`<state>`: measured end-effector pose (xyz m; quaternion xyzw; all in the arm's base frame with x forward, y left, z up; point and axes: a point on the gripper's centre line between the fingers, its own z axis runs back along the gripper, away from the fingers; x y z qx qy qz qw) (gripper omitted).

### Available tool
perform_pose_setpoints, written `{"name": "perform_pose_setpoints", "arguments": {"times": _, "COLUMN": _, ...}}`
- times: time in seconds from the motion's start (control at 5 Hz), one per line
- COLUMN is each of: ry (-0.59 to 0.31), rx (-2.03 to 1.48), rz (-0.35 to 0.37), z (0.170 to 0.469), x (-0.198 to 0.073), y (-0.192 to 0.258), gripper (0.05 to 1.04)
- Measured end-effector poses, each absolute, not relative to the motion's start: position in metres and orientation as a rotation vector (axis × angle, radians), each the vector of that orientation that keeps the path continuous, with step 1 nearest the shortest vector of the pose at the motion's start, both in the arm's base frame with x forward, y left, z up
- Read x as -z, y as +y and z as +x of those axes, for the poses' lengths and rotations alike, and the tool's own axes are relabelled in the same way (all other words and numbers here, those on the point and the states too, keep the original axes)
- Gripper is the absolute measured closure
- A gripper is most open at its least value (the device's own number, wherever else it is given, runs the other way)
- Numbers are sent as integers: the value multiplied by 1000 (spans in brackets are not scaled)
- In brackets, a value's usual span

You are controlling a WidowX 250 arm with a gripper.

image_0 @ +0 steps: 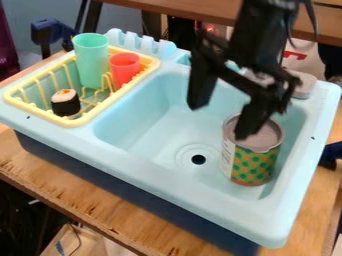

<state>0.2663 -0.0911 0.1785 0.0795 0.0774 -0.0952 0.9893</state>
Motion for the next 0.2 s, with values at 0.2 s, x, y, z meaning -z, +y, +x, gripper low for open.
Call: {"name": "perform_pose_setpoints", "arguments": {"times": 0.2, "ry": 138, "rx": 149, "rz": 161, "z": 258, "x": -191, "y": -88, "gripper": 83}}
